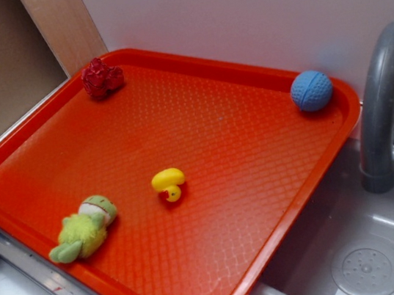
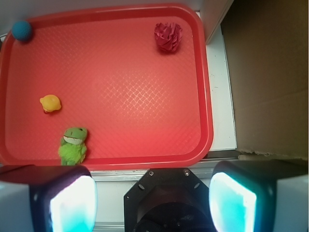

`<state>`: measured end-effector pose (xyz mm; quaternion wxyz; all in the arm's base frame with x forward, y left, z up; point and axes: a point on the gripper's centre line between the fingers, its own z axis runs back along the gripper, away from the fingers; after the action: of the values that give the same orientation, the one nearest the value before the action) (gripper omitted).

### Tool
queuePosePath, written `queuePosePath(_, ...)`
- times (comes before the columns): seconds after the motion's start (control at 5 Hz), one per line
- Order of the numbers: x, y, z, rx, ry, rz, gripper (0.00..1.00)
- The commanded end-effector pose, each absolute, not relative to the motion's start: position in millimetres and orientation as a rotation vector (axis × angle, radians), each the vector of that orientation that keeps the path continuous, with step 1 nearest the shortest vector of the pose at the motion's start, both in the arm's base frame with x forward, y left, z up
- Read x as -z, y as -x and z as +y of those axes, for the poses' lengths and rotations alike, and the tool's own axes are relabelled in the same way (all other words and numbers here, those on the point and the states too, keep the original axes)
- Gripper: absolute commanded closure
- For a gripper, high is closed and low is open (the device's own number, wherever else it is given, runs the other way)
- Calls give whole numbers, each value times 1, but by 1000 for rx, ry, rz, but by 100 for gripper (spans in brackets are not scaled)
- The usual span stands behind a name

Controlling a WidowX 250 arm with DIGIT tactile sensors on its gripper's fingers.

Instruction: Grab the yellow duck.

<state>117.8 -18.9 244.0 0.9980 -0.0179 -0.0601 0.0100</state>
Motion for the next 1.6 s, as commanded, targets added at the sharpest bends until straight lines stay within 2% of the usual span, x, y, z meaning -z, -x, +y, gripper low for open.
queuePosePath(0.0,-244,-118,-19,-20,36,-120,0)
queuePosePath(0.2,-217,-142,-58,109,59,-125,0)
queuePosePath(0.4,-197,-156,-102,210,28,-119,0)
queuePosePath(0.6,-180,-161,-136,302,11,-127,0)
queuePosePath(0.8,-166,-156,-167,428,-13,-127,0)
queuePosePath(1.0,-144,-156,-179,563,-4,-153,0)
queuePosePath(1.2,-115,-171,-184,649,48,-159,0)
queuePosePath(1.4,-98,-185,-192,677,81,-144,0)
